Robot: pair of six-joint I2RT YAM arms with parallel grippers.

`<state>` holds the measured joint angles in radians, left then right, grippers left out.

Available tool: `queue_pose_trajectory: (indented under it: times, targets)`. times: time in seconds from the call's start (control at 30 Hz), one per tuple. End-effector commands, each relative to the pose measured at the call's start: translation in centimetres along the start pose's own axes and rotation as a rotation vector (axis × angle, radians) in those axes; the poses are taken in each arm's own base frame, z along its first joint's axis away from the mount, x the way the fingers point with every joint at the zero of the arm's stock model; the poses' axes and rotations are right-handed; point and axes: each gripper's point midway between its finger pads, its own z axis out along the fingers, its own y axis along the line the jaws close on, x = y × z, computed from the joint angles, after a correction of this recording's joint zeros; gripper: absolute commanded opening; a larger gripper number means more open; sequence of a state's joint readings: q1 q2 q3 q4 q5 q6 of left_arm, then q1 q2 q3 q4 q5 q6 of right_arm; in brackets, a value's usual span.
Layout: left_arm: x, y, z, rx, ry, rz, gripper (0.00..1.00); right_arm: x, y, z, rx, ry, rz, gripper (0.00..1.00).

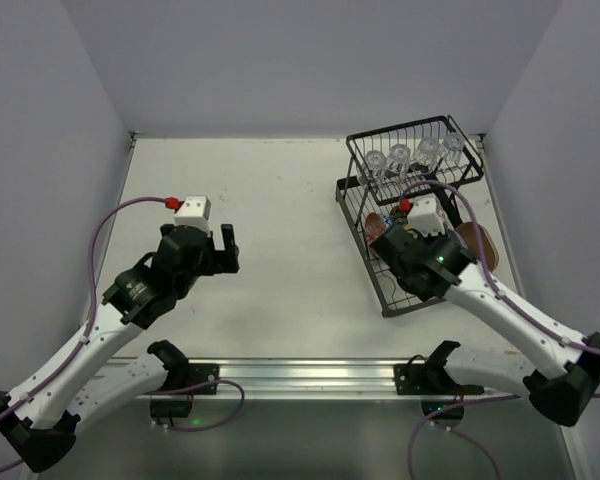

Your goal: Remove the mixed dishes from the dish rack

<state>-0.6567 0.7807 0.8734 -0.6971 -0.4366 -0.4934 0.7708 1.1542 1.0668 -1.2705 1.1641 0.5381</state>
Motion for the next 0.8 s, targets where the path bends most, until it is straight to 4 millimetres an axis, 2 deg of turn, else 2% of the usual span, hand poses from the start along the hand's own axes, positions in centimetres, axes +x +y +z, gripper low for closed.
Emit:
queue_pose_trajectory:
  times: [0.0, 0.03, 0.07, 0.13, 0.17, 0.27, 0.43, 0.53, 0.77]
  targets:
    - [-2.7, -2.3, -1.4, 0.127, -0.058, -0.039, 1.00, -3.5, -0.2, -2.4, -0.222, -0.118, 0.285, 0.00]
    - [-2.9, -2.9, -1.7, 0.161, -0.060, -0.049, 1.00, -3.8, -0.9, -3.4, -0.306, -0.167, 0.390, 0.00]
    - [-3.6, -4.2, -2.3, 0.229, -0.070, -0.073, 1.00, -5.5, 0.2, -4.7, -0.444, -0.212, 0.495, 0.00]
    - [-4.1, -5.6, -2.8, 0.300, -0.075, -0.097, 1.00, -6.2, 1.2, -6.4, -0.592, -0.259, 0.596, 0.00]
    - [-4.4, -6.8, -2.9, 0.350, -0.067, -0.128, 1.00, -7.2, 1.0, -7.5, -0.666, -0.291, 0.707, 0.00]
    - [-4.4, -9.2, -2.8, 0.434, -0.027, -0.171, 1.00, -7.4, 3.2, -8.5, -0.769, -0.234, 0.793, 0.00]
    - [-5.0, -12.4, -3.6, 0.465, -0.044, -0.176, 1.00, -7.9, 7.2, -9.4, -0.874, -0.156, 0.857, 0.00]
    - [-4.7, -14.3, -3.7, 0.469, -0.034, -0.141, 1.00, -8.6, 8.5, -10.0, -0.910, -0.138, 0.881, 0.00]
    - [-2.8, -16.0, -0.7, 0.431, 0.021, -0.039, 1.00, -9.9, 10.9, -12.0, -1.019, -0.144, 0.848, 0.00]
